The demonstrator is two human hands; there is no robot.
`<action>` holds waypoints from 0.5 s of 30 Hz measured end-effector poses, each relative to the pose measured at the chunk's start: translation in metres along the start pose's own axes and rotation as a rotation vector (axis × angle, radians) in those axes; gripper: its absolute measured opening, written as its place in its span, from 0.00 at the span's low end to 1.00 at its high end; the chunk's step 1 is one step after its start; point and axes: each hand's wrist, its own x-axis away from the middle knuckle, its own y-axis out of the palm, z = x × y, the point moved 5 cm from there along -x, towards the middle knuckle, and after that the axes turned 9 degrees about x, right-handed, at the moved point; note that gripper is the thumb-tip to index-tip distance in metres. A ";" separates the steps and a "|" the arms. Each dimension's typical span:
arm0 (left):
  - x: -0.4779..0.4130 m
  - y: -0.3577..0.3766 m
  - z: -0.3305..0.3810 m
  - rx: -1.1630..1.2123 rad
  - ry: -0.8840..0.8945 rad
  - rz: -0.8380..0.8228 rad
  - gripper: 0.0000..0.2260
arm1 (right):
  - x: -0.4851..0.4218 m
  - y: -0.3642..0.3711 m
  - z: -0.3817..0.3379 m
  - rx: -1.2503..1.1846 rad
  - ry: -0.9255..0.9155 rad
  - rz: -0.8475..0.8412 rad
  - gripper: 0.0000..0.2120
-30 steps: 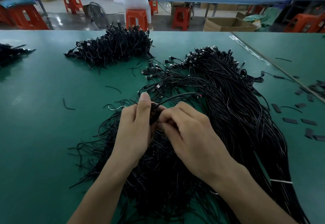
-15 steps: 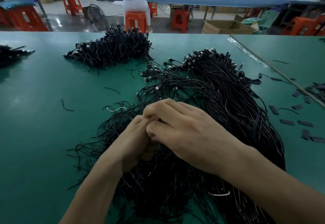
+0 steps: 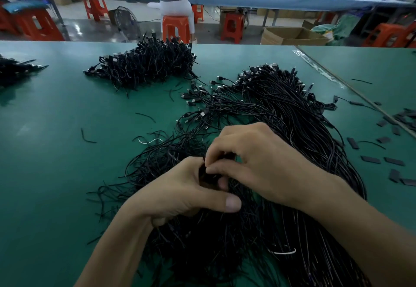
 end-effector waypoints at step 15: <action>-0.019 -0.012 -0.016 -0.373 0.175 0.212 0.11 | 0.004 0.007 -0.032 0.541 -0.175 -0.139 0.12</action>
